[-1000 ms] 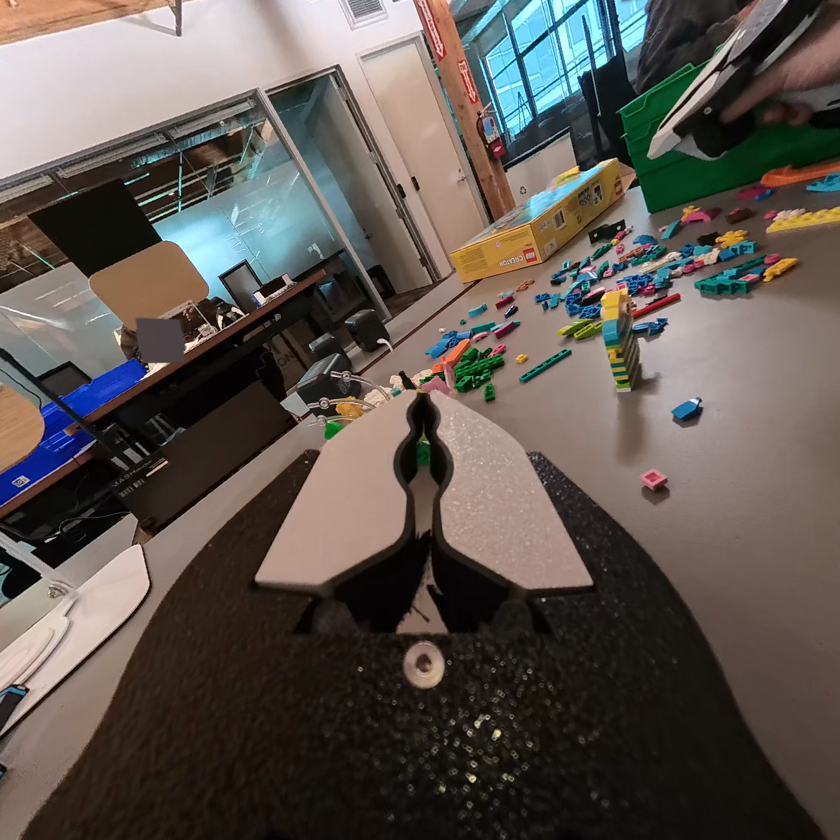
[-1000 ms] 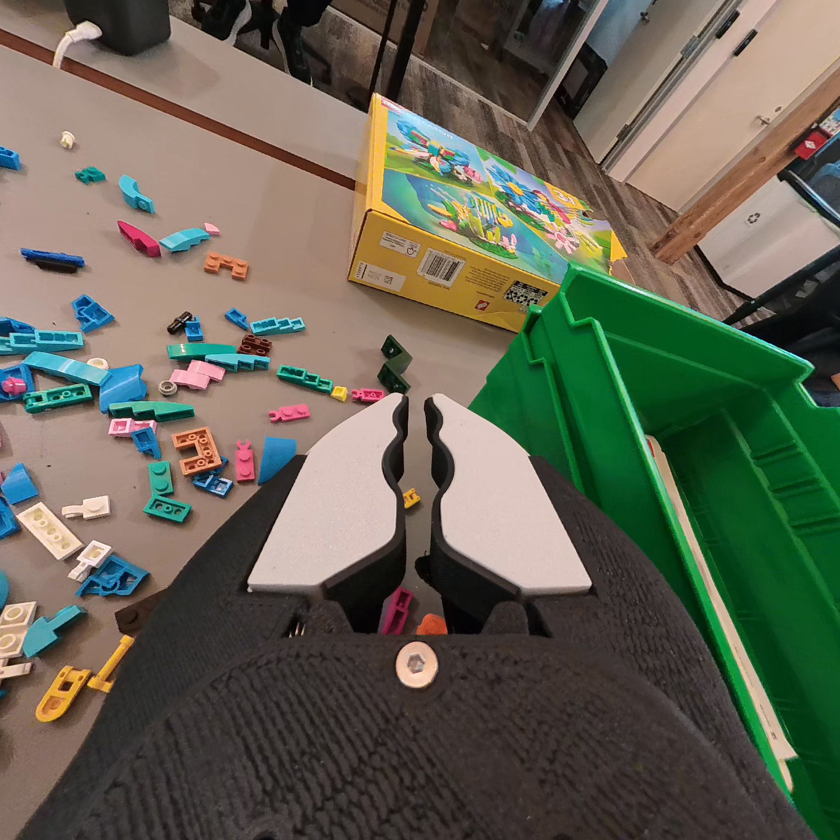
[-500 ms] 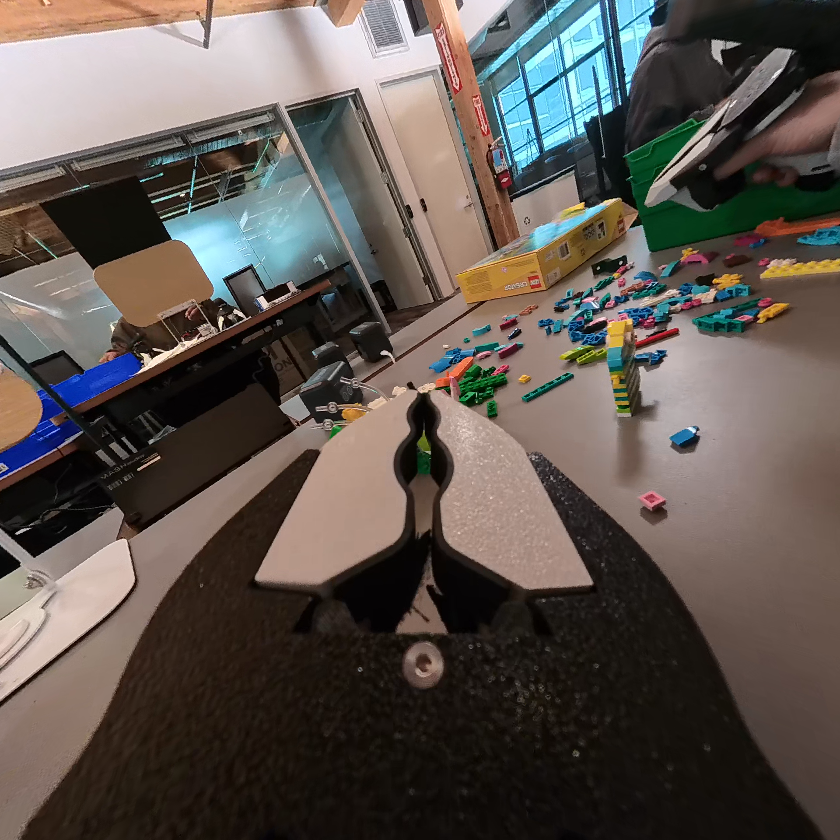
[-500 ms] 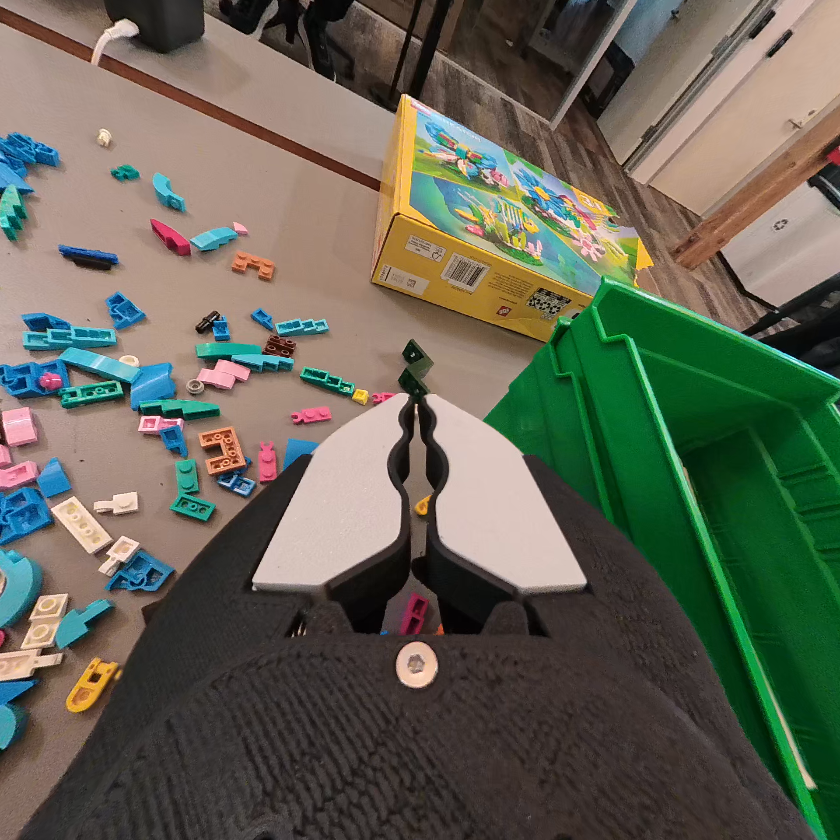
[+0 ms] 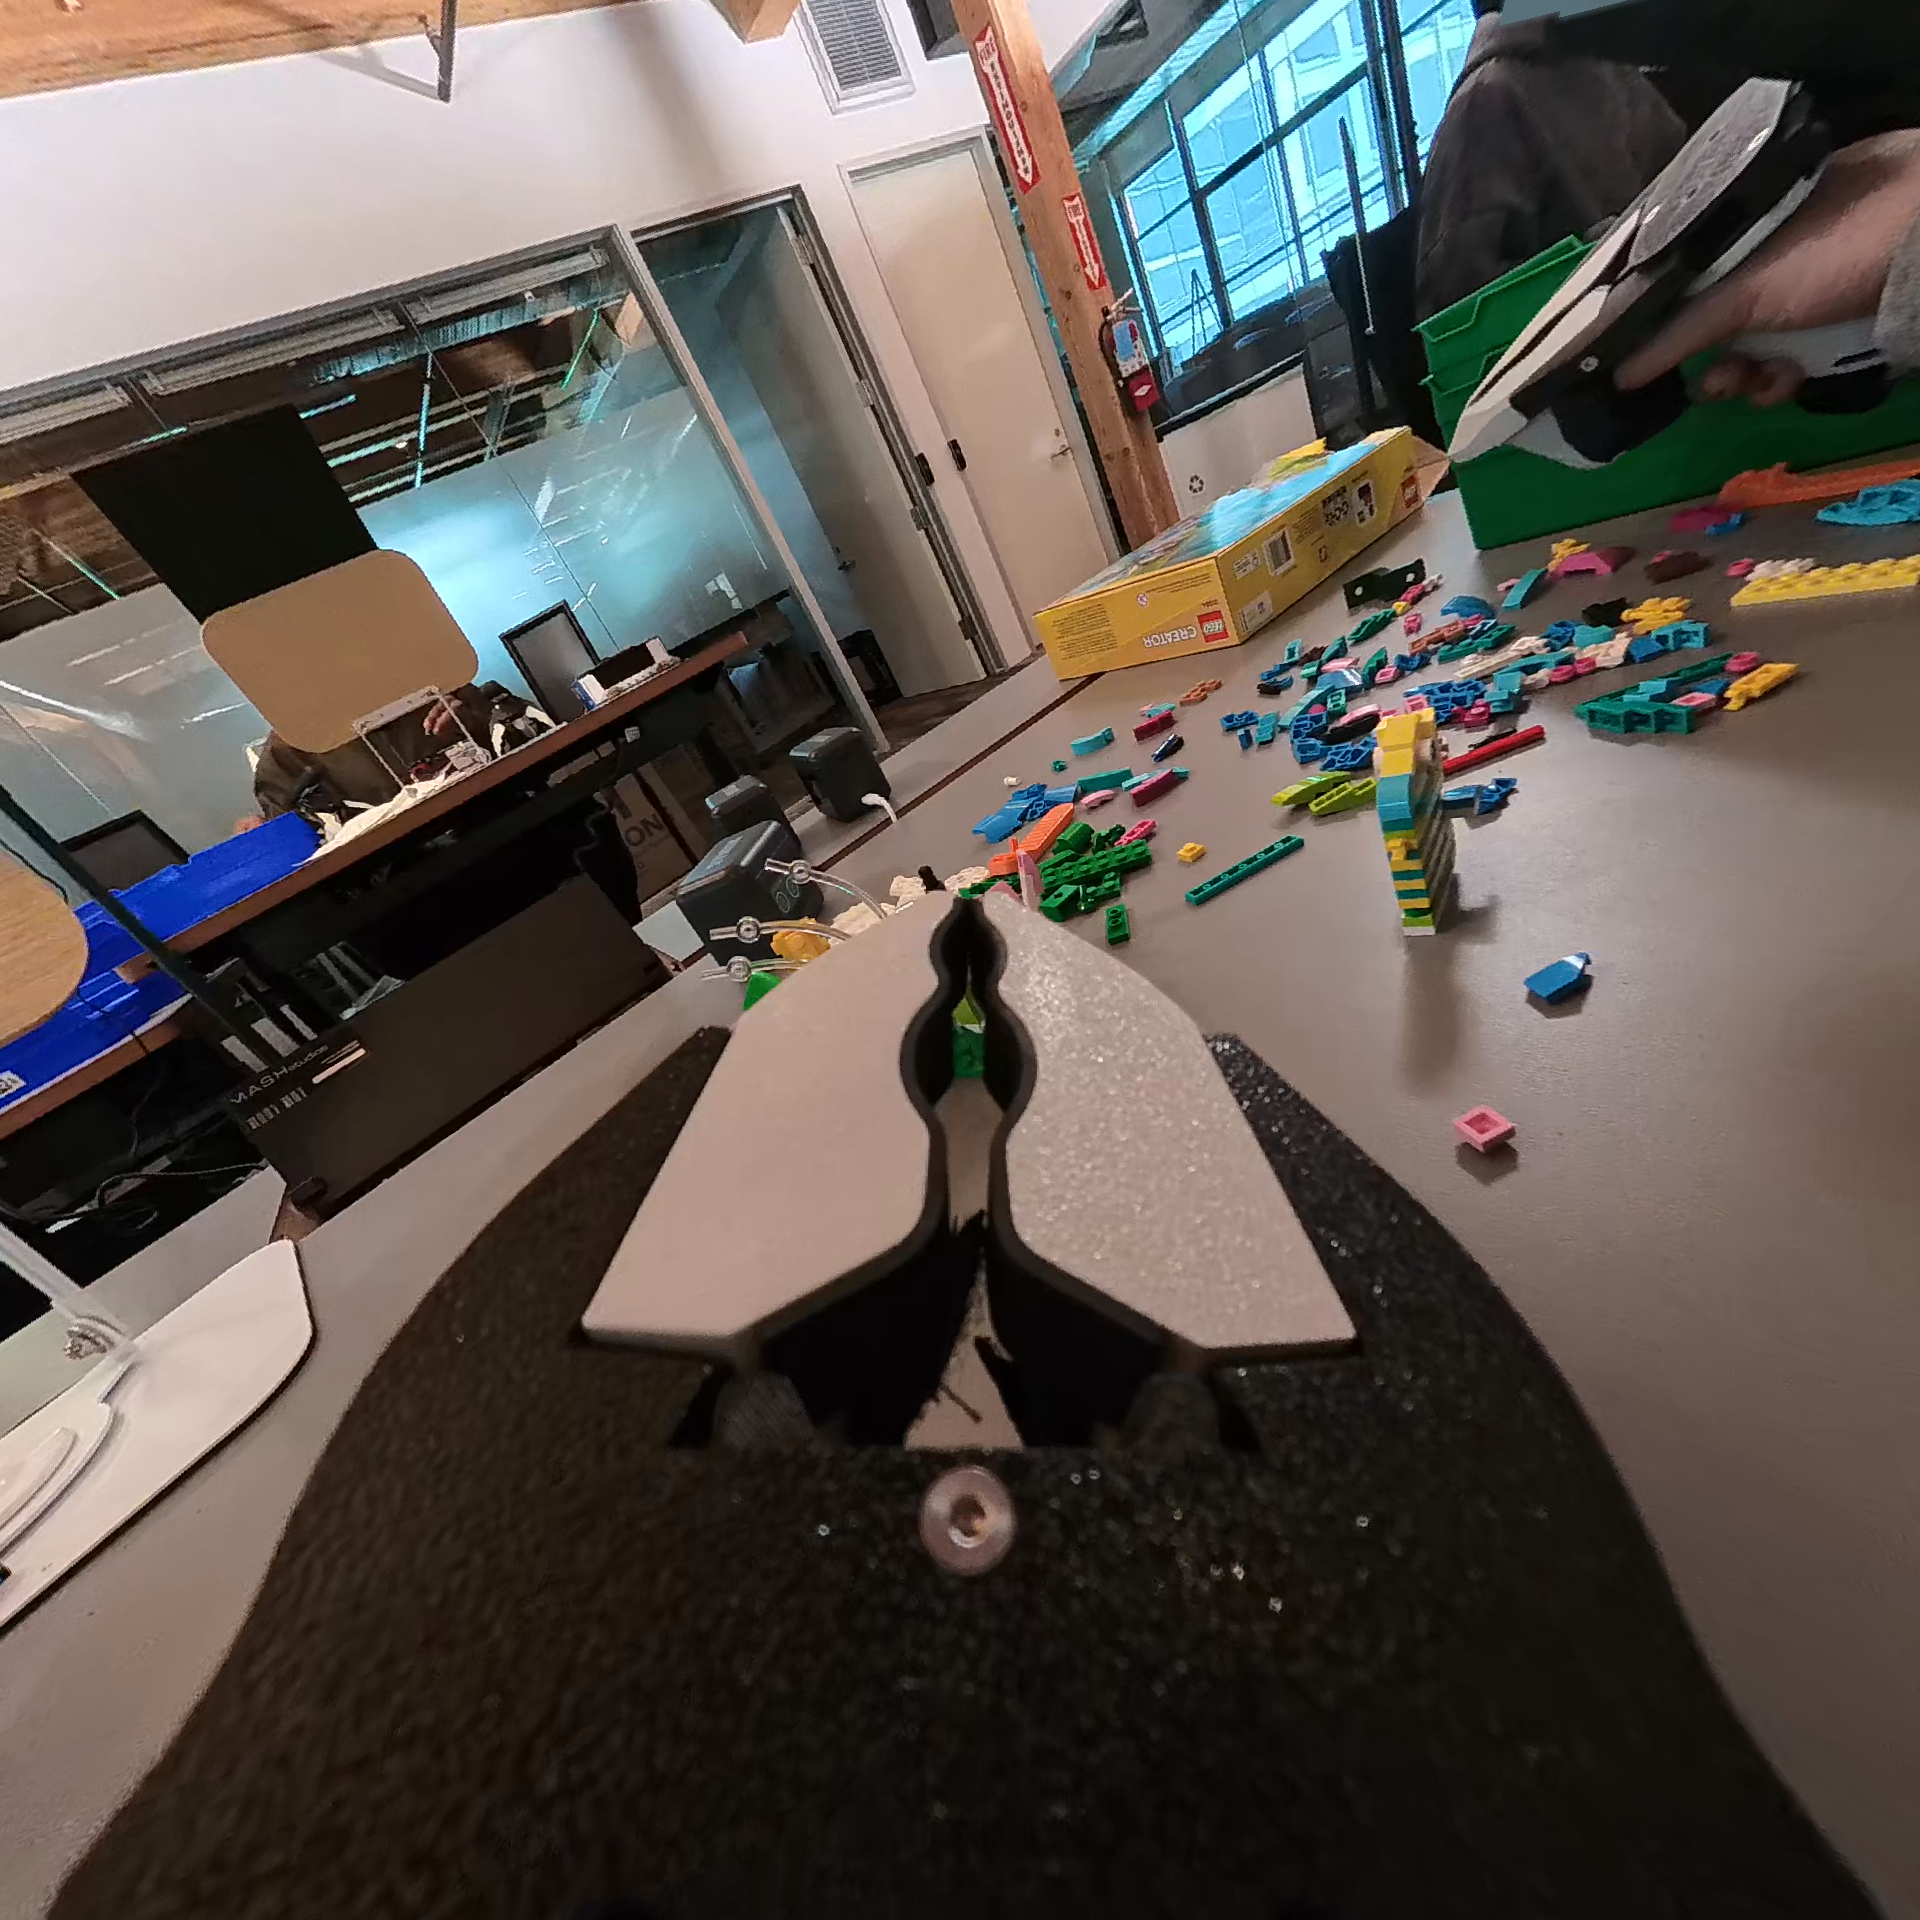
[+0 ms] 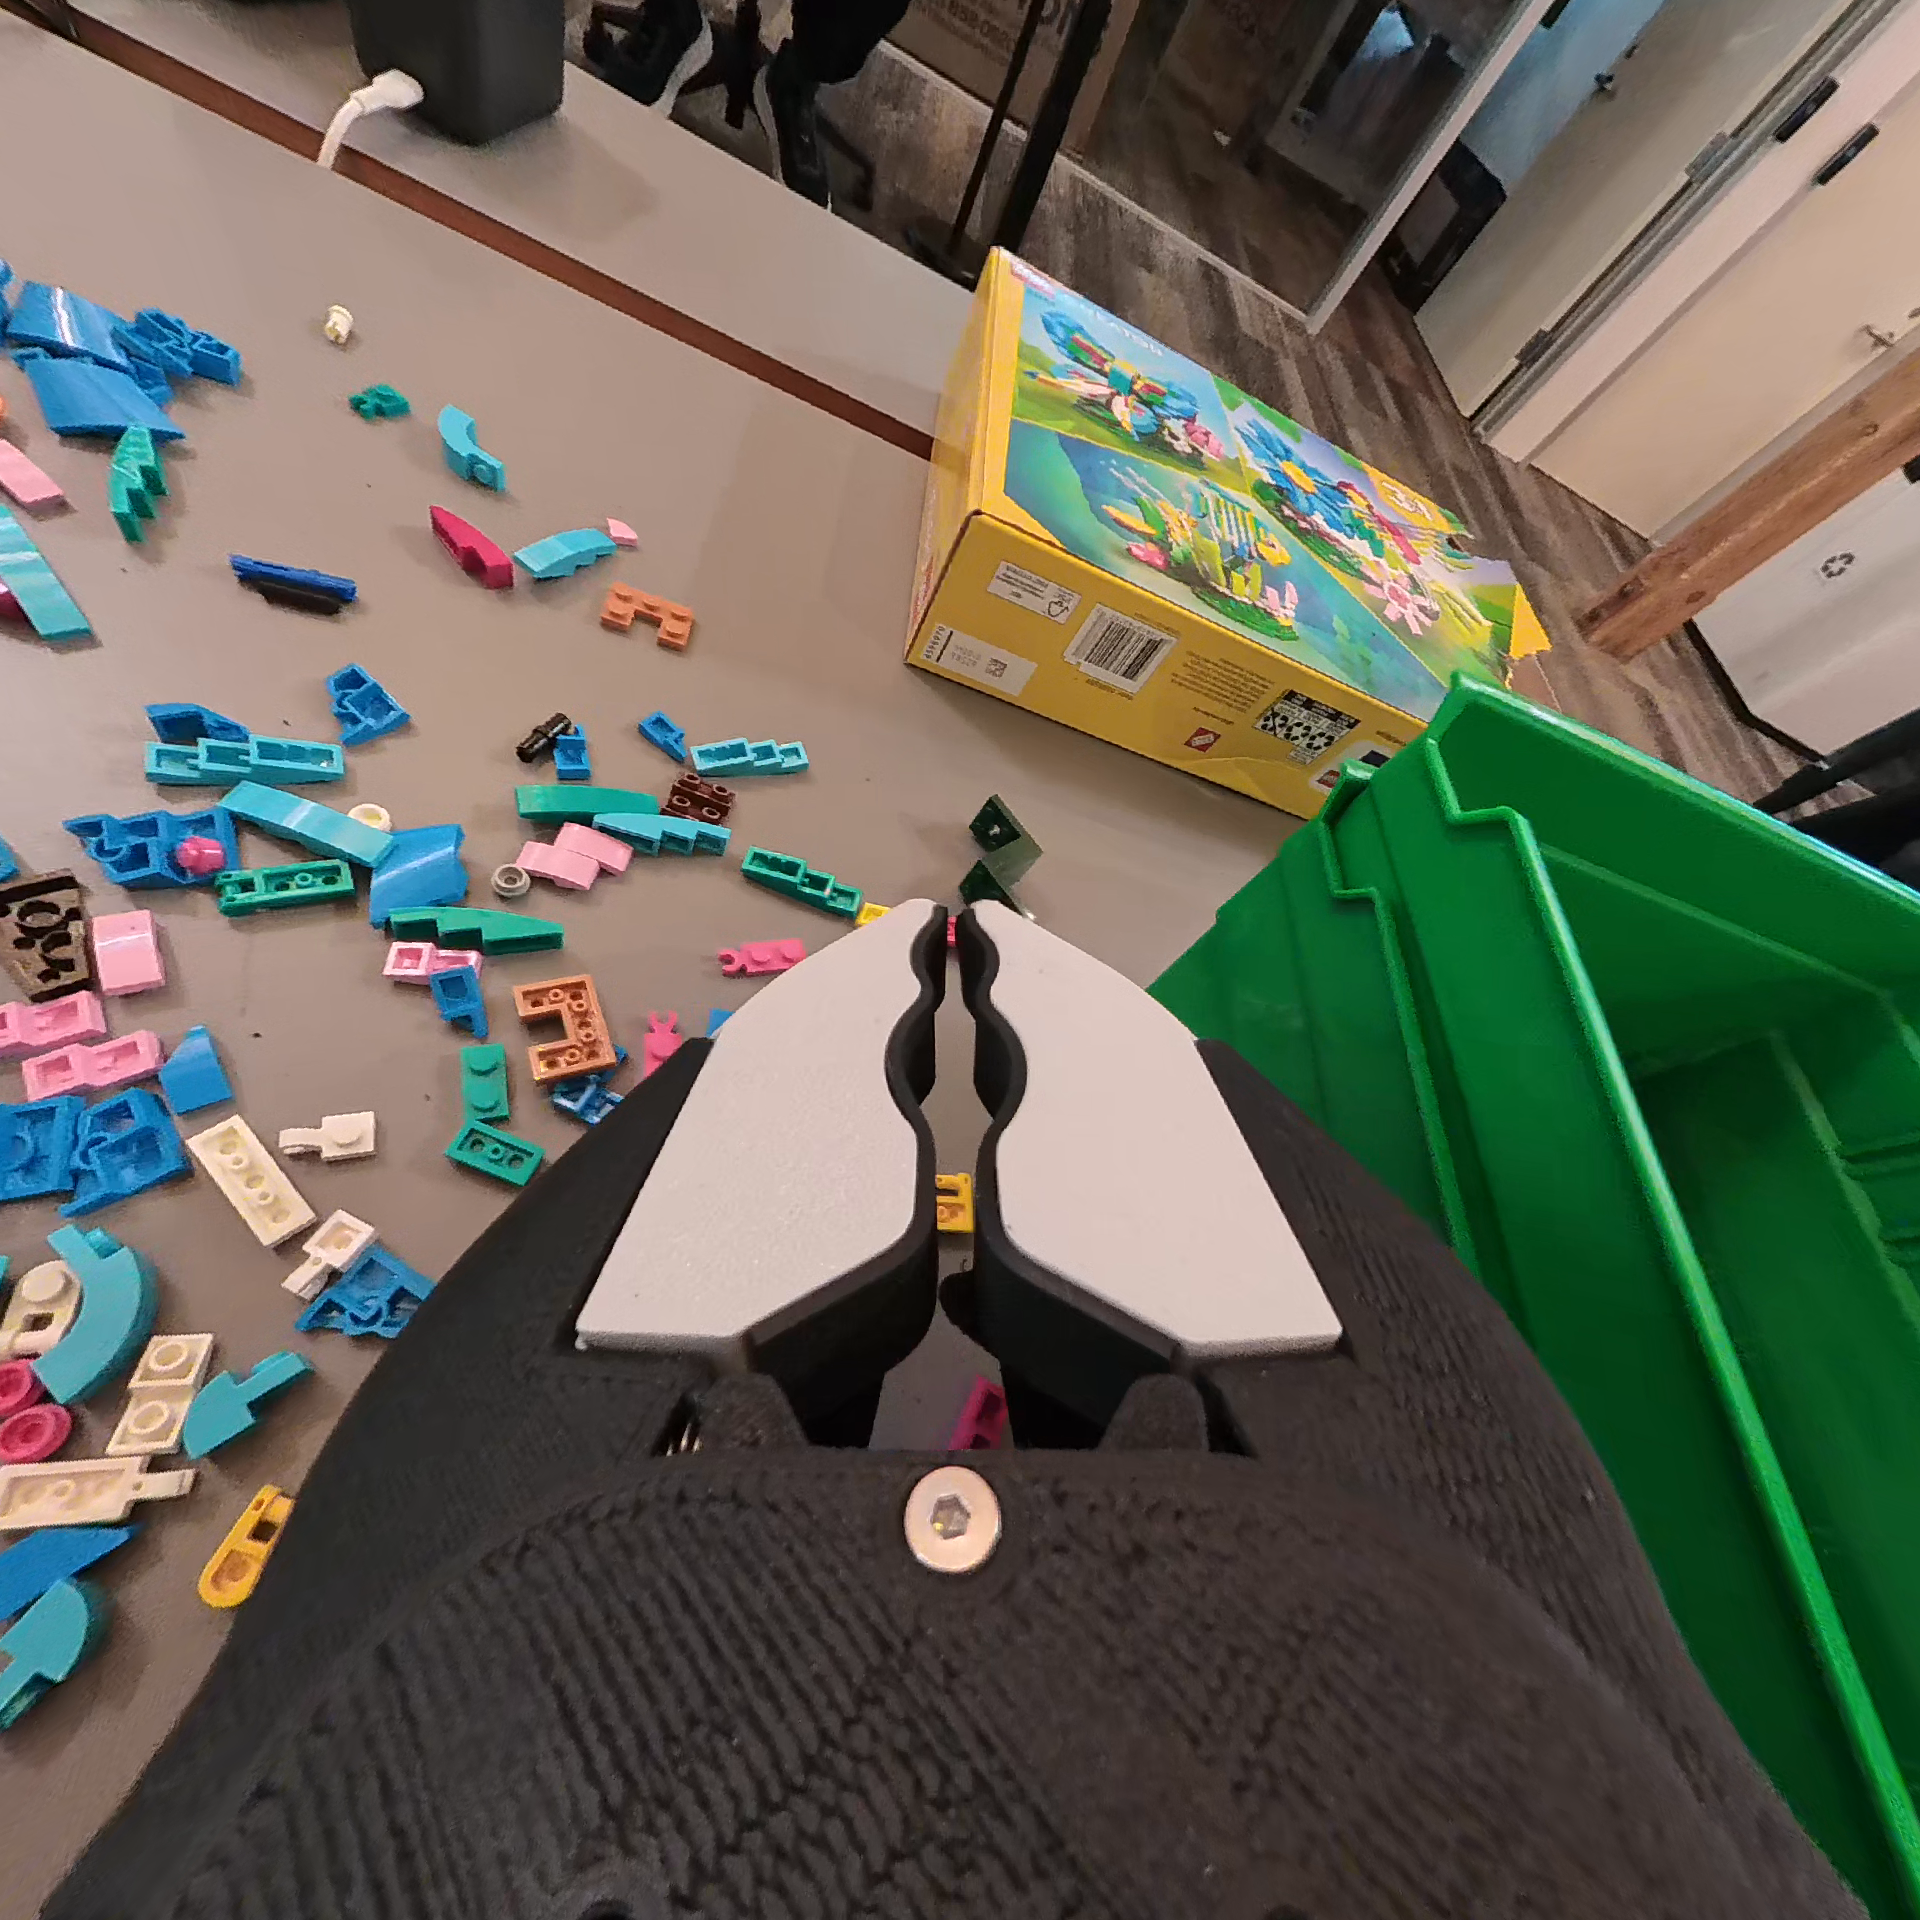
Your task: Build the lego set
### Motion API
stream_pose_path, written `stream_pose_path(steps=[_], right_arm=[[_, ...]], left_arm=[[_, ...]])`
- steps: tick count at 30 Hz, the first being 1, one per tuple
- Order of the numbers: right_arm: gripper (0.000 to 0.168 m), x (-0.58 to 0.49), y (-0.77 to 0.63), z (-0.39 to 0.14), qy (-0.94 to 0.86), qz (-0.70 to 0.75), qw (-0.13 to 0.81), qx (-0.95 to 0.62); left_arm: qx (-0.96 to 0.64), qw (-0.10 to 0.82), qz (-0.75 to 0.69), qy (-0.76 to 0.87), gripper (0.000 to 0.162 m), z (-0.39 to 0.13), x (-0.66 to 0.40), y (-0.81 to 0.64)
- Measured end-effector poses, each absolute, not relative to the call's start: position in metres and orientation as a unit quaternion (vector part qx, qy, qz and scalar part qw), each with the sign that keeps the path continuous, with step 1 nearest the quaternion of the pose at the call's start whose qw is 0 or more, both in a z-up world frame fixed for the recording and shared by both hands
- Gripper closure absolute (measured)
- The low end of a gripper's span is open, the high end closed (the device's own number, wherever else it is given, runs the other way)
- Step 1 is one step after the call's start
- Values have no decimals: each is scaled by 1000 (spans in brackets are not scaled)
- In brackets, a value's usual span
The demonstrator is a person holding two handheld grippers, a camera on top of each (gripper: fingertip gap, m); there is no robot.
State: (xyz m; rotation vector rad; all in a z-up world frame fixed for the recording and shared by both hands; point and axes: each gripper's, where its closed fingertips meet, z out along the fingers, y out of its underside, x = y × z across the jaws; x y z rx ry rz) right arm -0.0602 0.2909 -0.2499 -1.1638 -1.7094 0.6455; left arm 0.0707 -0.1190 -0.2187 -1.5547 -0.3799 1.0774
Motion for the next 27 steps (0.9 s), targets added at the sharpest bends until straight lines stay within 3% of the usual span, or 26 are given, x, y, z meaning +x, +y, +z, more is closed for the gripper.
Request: stream_pose_path(steps=[6, 10, 16, 21, 27], right_arm=[[161, -65, 243, -237, -713, 362, 419, -431], [151, -67, 158, -215, -742, 479, 306, -356], [139, -54, 30, -214, -829, 501, 152, -197], [140, -64, -28, -226, -875, 452, 130, -117], [151, -96, -45, -238, -885, 428, 124, -132]], left_arm=[[-665, 567, 459, -161, 162, -220, 71, -118], [-664, 567, 459, -161, 162, -220, 71, -118], [-664, 567, 459, -162, 162, -220, 71, -118], [-662, 568, 460, -165, 162, -219, 72, -119], [-659, 571, 458, -170, 162, -219, 71, -121]])
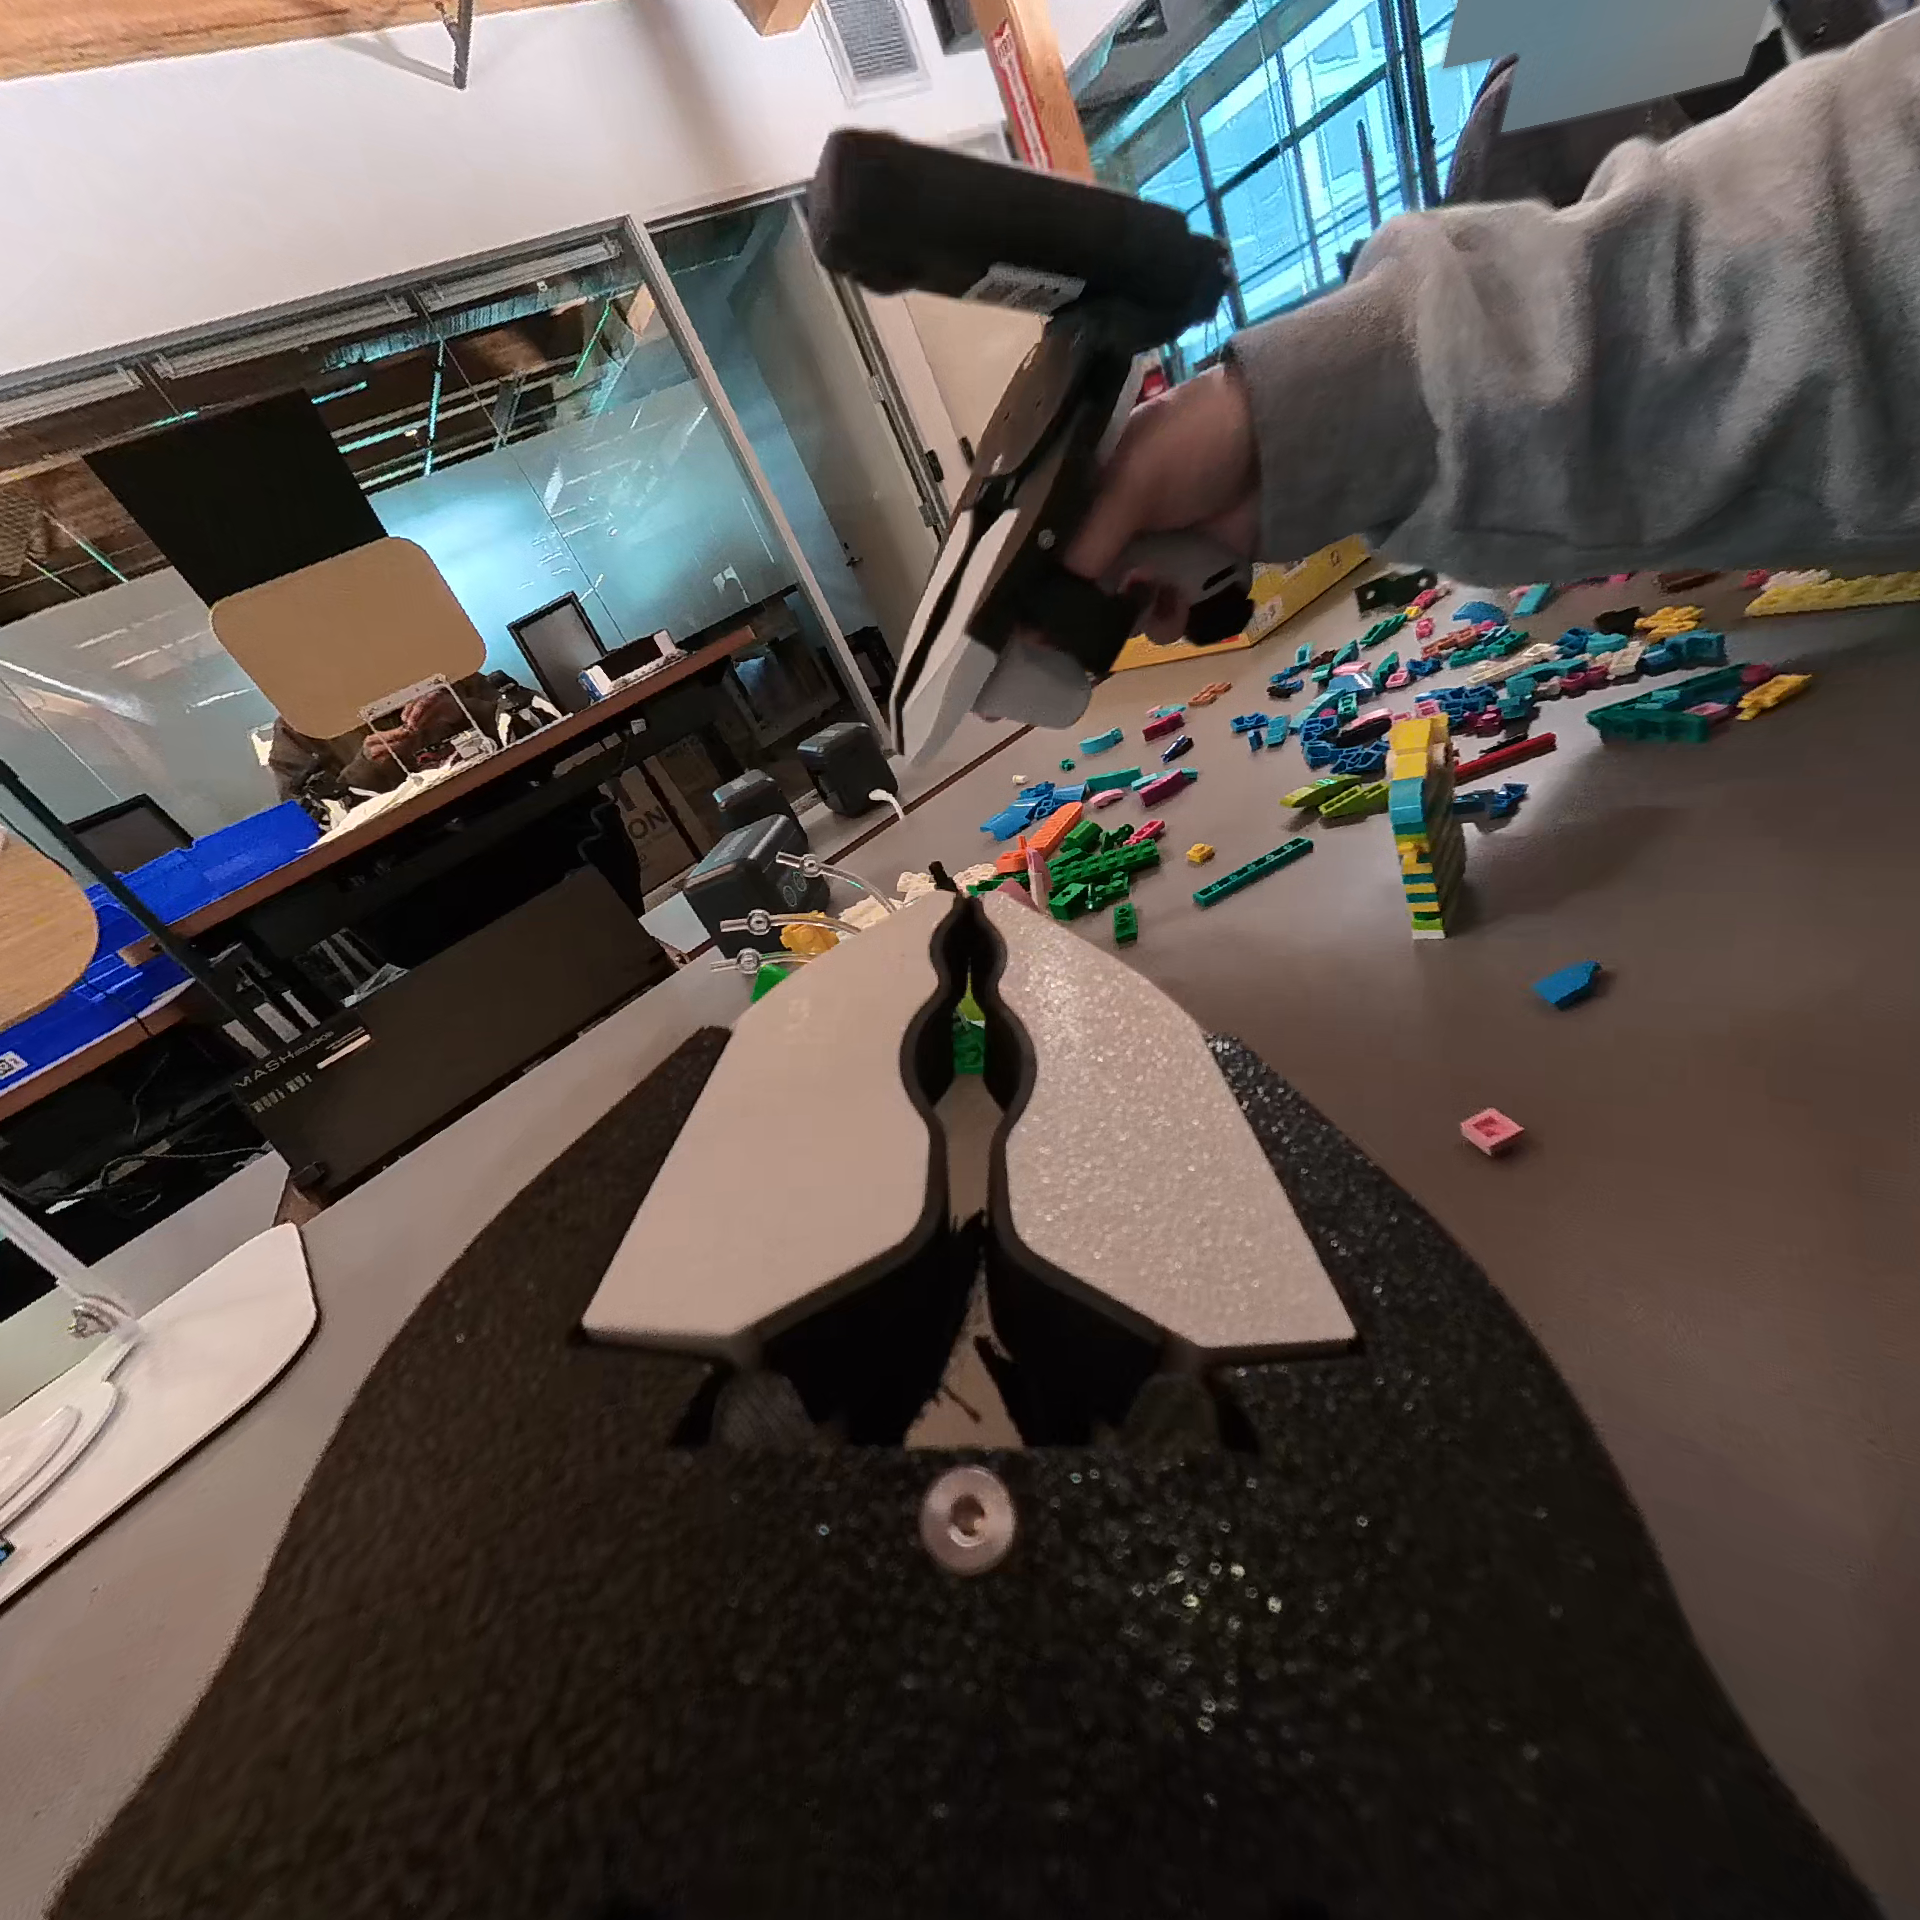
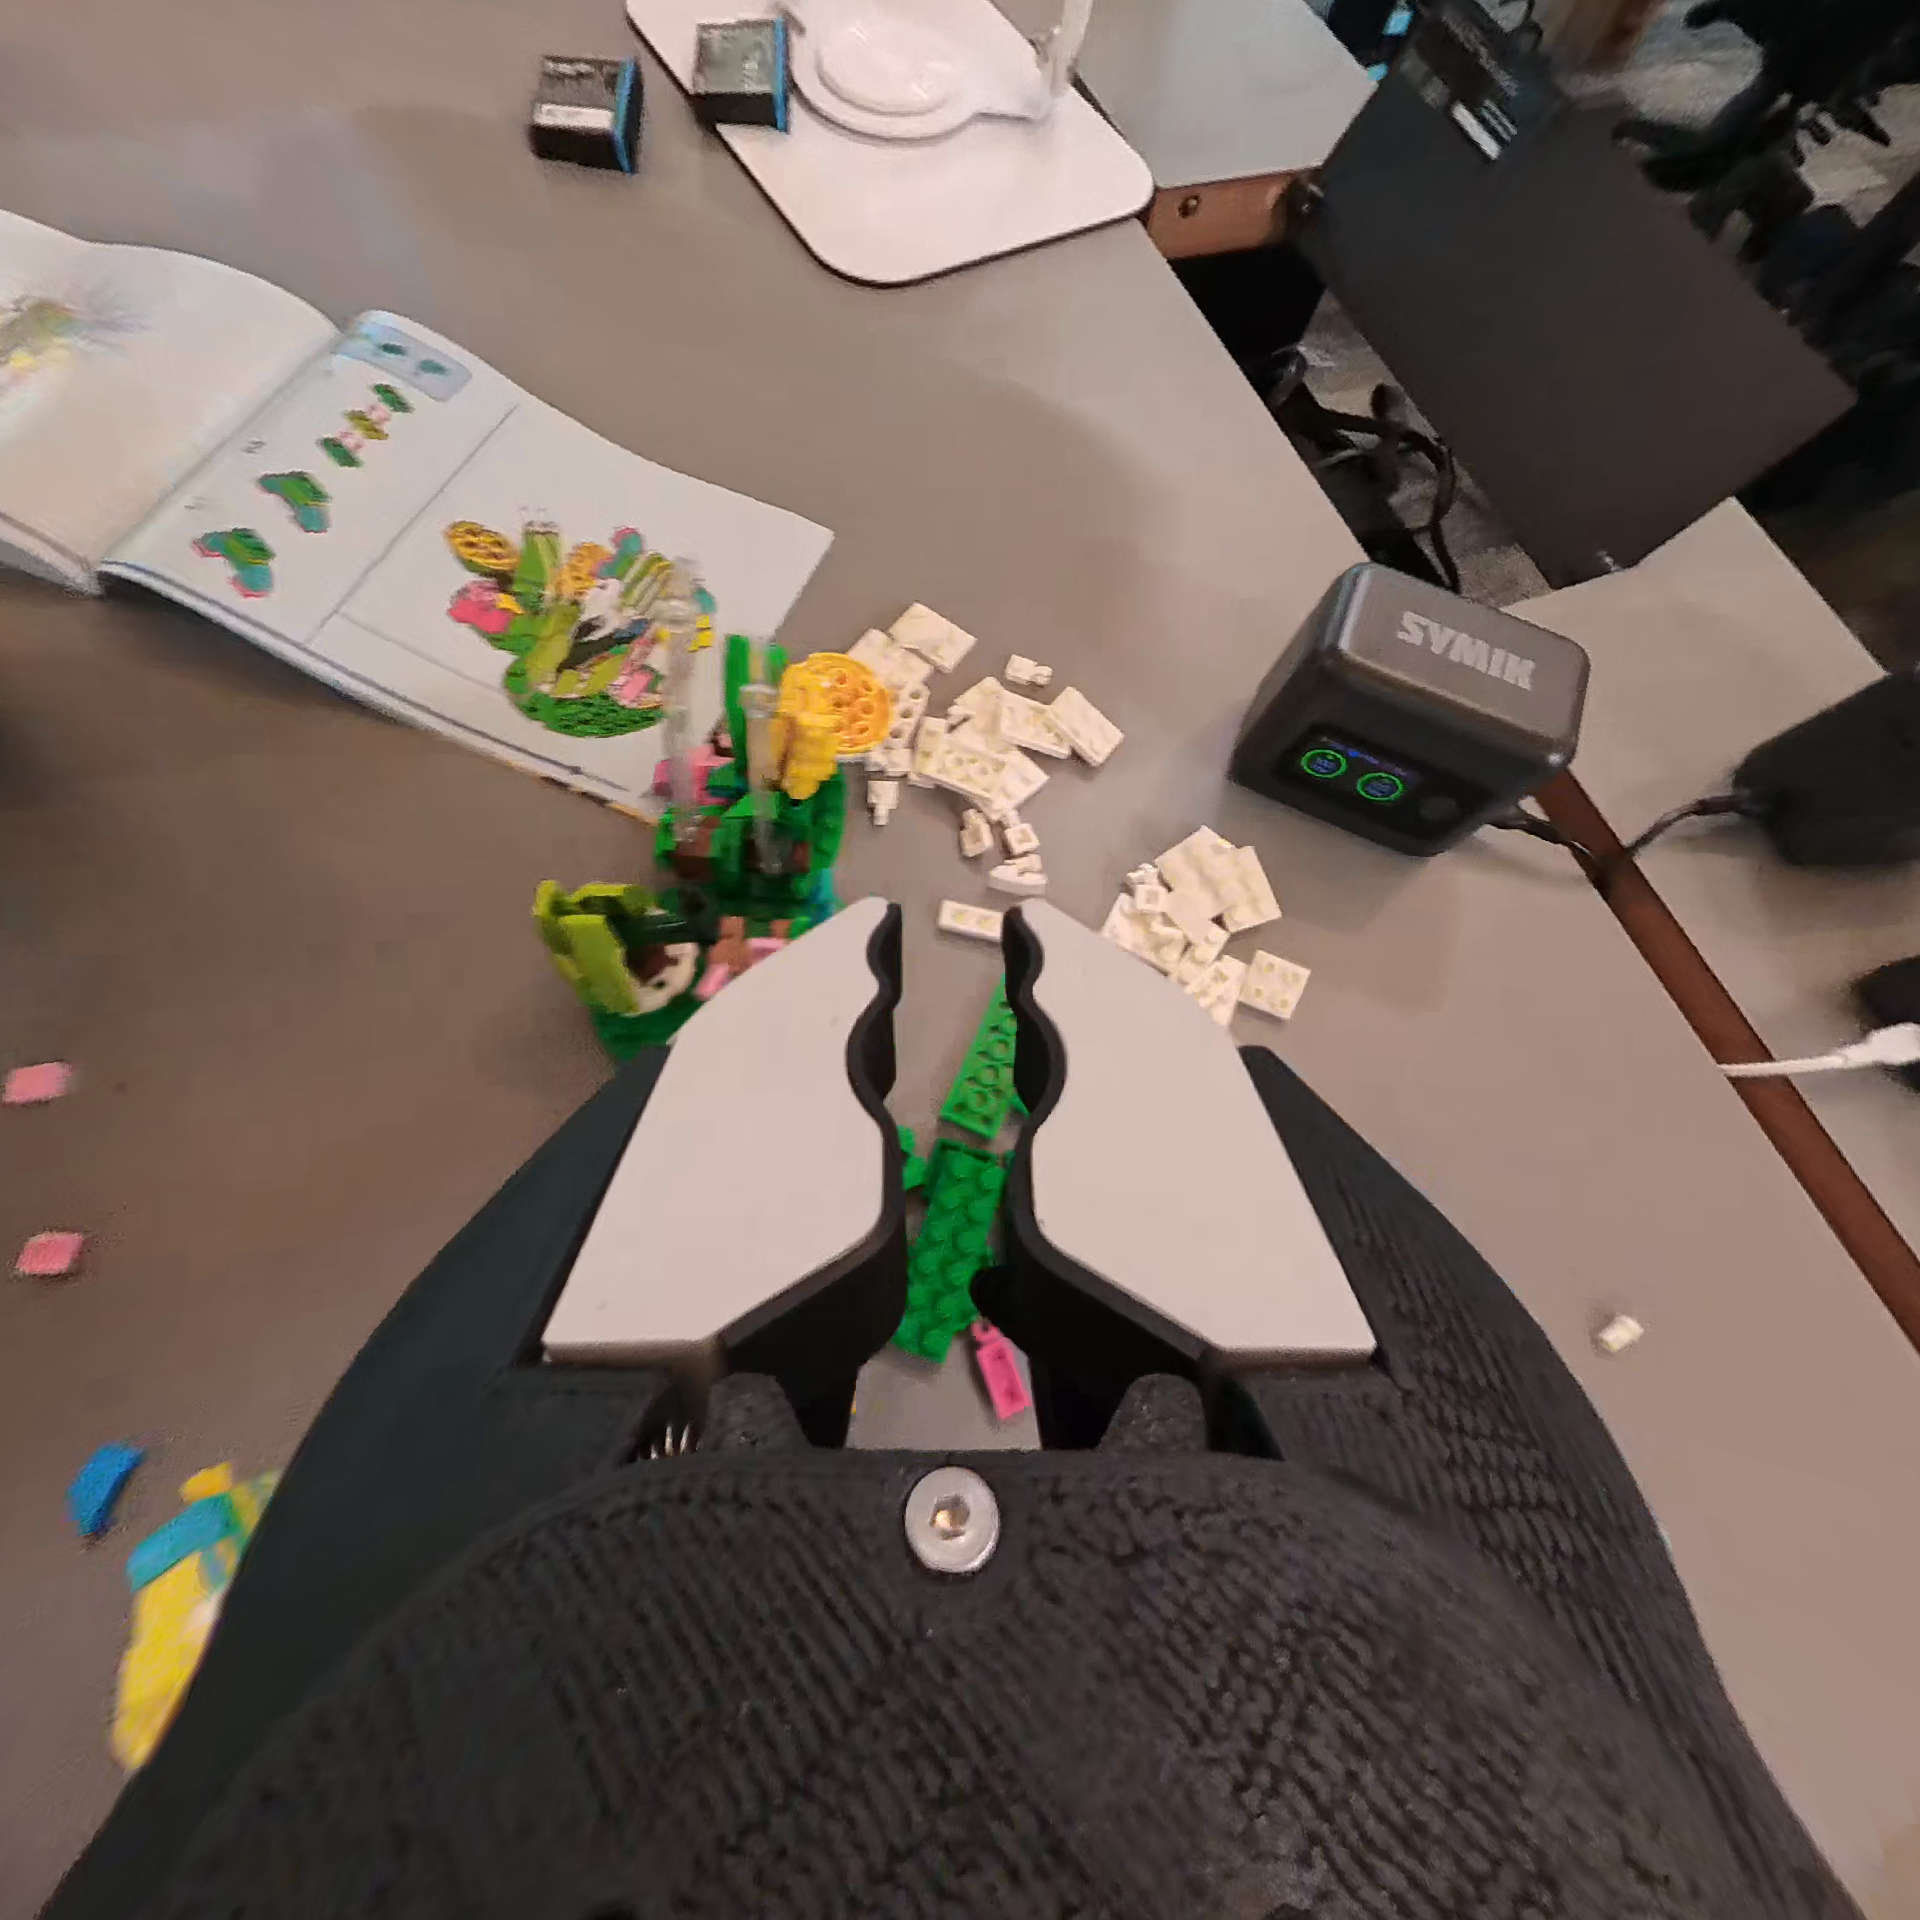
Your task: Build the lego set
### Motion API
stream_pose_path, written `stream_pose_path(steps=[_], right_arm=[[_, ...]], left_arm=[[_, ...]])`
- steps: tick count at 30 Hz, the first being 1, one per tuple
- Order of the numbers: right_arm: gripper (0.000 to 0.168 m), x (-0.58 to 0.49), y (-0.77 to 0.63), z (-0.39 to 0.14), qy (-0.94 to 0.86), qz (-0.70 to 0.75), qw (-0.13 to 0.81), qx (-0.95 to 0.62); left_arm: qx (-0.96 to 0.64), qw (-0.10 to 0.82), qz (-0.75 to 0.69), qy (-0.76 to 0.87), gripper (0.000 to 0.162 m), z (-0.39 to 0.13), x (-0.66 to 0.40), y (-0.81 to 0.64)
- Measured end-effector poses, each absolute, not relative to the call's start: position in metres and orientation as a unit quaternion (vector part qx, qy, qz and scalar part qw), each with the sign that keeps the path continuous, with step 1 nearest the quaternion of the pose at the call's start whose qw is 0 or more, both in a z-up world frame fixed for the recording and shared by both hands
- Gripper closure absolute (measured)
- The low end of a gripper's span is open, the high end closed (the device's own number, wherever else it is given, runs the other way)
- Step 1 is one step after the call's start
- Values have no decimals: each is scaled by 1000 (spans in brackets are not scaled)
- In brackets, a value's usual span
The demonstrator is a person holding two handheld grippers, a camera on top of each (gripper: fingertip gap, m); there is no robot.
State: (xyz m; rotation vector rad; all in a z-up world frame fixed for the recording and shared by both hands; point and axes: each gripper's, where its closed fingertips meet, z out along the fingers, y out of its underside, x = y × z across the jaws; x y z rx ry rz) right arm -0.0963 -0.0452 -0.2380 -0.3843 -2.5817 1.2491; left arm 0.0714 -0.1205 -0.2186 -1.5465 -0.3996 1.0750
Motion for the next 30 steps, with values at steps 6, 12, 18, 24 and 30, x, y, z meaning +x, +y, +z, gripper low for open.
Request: stream_pose_path(steps=[6, 12, 18, 24, 30], right_arm=[[167, -118, -59, -271, -916, 371, 99, -117], [168, -110, -77, -301, -944, 323, -11, -62], [168, -99, -84, -318, -957, 282, -60, -26], [168, -85, -86, -321, -957, 280, -78, 19], [168, -62, -82, -322, -952, 276, -105, 77]], left_arm=[[-660, 571, 456, -176, 162, -219, 70, -121], [-654, 577, 454, -183, 162, -218, 70, -123], [-652, 580, 451, -186, 162, -217, 70, -123], [-650, 586, 446, -187, 162, -217, 72, -123], [-649, 588, 446, -188, 162, -216, 72, -123]])
